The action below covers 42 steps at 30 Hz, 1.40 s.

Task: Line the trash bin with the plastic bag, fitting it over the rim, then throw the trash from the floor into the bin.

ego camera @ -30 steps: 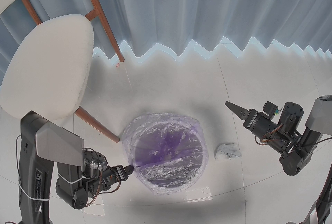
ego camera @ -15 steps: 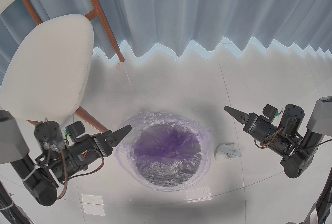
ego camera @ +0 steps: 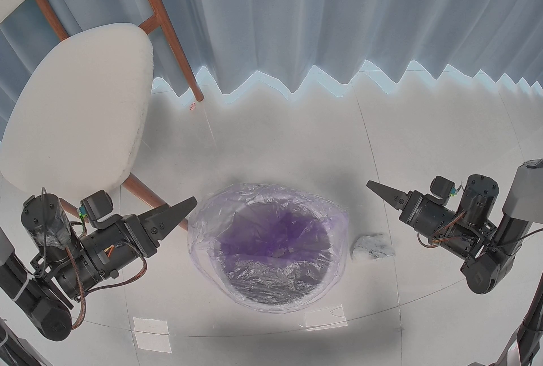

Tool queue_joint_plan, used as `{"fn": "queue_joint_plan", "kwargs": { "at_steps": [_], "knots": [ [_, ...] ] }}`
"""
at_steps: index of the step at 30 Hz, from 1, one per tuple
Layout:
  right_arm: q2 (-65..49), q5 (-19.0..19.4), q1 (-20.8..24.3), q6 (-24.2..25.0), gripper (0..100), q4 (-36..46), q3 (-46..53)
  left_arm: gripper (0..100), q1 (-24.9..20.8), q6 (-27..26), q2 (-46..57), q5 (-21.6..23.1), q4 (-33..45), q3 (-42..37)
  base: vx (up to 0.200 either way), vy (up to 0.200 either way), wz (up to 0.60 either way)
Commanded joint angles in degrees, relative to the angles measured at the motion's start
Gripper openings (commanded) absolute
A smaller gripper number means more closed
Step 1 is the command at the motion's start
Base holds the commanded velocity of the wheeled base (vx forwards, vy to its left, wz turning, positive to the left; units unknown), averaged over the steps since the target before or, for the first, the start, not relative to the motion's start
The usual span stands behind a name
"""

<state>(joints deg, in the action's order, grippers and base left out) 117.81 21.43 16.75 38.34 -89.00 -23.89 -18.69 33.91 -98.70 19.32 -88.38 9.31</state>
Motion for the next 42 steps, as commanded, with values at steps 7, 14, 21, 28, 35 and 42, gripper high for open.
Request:
{"fn": "queue_joint_plan", "kwargs": {
  "at_steps": [7, 14, 21, 28, 35, 42],
  "knots": [
    [0.2, 0.0, -0.1, -0.2, 100, -1.0, -0.2, 100, 10.8, -0.1, -29.2, -5.0, -0.2, 2.9, 0.0, 0.0, 0.0],
    [0.1, -0.1, -0.1, -0.1, 100, -1.0, -0.3, 100, 10.7, -0.2, -34.7, -4.6, -0.1, 3.1, 0.0, 0.0, 0.0],
    [0.1, -0.1, -0.1, -0.2, 100, -1.0, -0.2, 100, 9.1, -0.1, -38.2, -4.6, -0.2, 4.0, 0.0, 0.0, 0.0],
    [0.0, -0.1, -0.1, -0.7, 100, -1.0, -0.1, 100, 7.0, -0.1, -38.0, -4.6, -0.2, 4.6, 0.0, 0.0, 0.0],
    [0.1, -0.1, -0.1, -0.9, 100, -1.0, 0.0, 100, 6.6, -0.1, -38.8, -4.9, -0.2, 7.1, 0.0, 0.0, 0.0],
    [-0.3, -0.1, -0.1, -0.8, 100, -1.0, -0.4, 100, 4.4, 0.3, -41.8, -5.3, -0.1, 13.7, 0.0, 0.0, 0.0]
  ]
}}
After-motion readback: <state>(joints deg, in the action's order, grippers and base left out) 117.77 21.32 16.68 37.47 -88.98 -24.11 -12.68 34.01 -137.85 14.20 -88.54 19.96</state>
